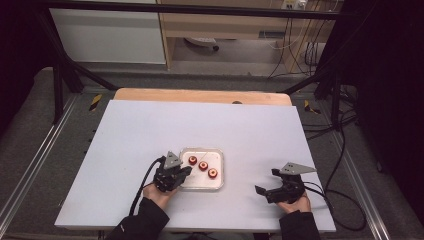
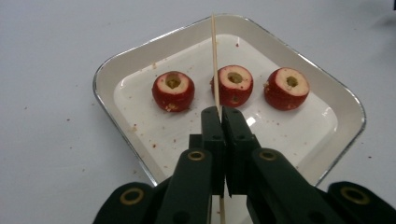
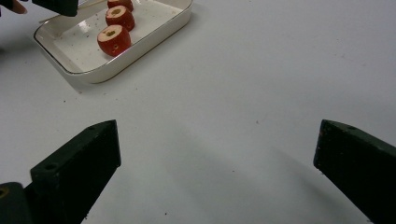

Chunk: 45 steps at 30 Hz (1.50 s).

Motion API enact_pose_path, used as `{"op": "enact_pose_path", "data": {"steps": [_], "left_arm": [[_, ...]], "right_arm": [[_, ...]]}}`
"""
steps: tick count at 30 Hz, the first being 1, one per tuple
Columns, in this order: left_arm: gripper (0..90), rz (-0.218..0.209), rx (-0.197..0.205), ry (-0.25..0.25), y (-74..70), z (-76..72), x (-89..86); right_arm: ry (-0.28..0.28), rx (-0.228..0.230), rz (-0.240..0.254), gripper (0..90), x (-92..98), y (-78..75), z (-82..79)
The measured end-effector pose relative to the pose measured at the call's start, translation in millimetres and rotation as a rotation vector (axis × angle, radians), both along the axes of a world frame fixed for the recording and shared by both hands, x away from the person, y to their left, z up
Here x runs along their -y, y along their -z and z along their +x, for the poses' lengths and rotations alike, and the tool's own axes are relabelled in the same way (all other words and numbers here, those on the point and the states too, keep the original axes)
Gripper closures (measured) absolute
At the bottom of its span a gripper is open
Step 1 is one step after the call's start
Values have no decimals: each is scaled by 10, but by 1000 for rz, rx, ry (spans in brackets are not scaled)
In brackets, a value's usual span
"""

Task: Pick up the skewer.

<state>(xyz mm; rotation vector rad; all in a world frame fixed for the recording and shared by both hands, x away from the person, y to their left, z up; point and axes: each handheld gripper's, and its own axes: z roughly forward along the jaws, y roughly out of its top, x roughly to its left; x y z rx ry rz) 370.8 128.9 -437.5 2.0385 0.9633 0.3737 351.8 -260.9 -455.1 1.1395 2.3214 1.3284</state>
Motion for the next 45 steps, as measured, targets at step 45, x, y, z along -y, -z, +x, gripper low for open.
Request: {"op": "enact_pose_path", "data": {"steps": [45], "left_arm": [[885,143,-6,313,-277,-33,211]], "right_arm": [[-168,172,-304,28,-623,-286,-62]]}}
